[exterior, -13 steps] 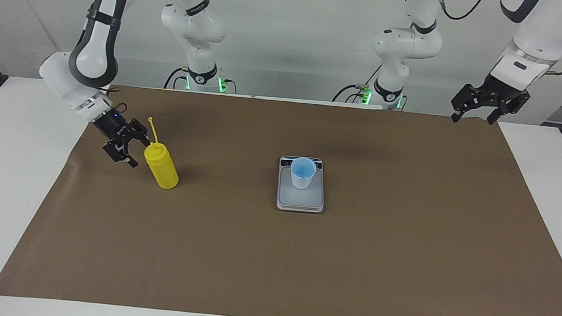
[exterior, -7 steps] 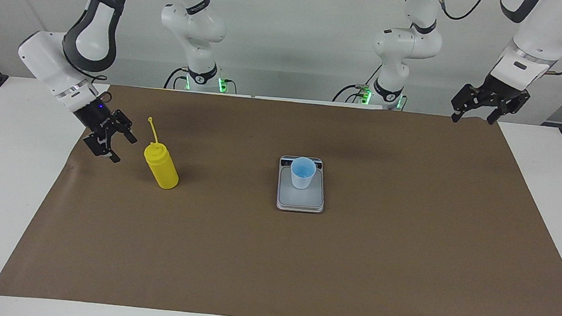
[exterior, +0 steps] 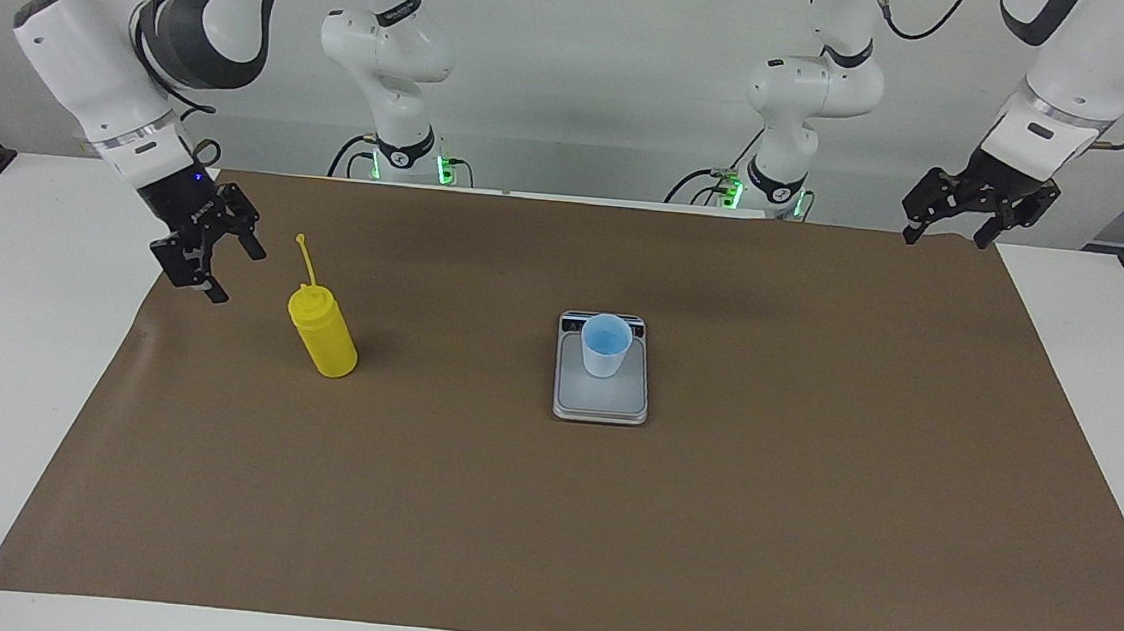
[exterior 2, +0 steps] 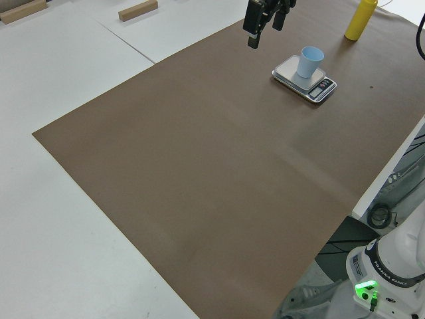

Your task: Pour seasoning into cup on scale with both arms

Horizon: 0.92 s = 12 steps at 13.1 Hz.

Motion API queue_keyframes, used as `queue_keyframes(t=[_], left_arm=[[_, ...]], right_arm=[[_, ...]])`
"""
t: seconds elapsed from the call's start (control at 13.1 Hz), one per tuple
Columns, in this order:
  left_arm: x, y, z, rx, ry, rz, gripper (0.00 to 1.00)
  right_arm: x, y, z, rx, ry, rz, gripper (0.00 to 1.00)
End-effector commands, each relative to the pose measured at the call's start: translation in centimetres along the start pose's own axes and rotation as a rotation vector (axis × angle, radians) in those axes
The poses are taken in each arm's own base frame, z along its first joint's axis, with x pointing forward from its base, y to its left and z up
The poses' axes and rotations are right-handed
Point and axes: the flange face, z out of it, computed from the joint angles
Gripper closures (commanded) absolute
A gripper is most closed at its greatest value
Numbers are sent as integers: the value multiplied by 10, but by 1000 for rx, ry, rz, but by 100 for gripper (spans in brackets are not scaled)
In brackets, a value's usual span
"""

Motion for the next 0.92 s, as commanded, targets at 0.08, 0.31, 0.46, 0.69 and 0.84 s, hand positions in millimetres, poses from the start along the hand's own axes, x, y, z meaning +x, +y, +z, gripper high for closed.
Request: queue_keyframes(t=[0.08, 0.31, 0.46, 0.69, 0.84], left_arm=[[-10, -2, 0, 15, -3, -14, 0], [-10, -2, 0, 15, -3, -14, 0], [-10, -2, 0, 15, -3, -14, 0], [-10, -2, 0, 15, -3, -12, 0], [-10, -2, 0, 15, -3, -12, 0]], right_arm=[[34, 13, -25, 19, -85, 149, 0], [51, 15, -36, 24, -116, 319, 0], [57, 14, -36, 34, -118, 425, 0], [77, 8, -40, 57, -128, 592, 0], [93, 2, -34, 81, -153, 739, 0]])
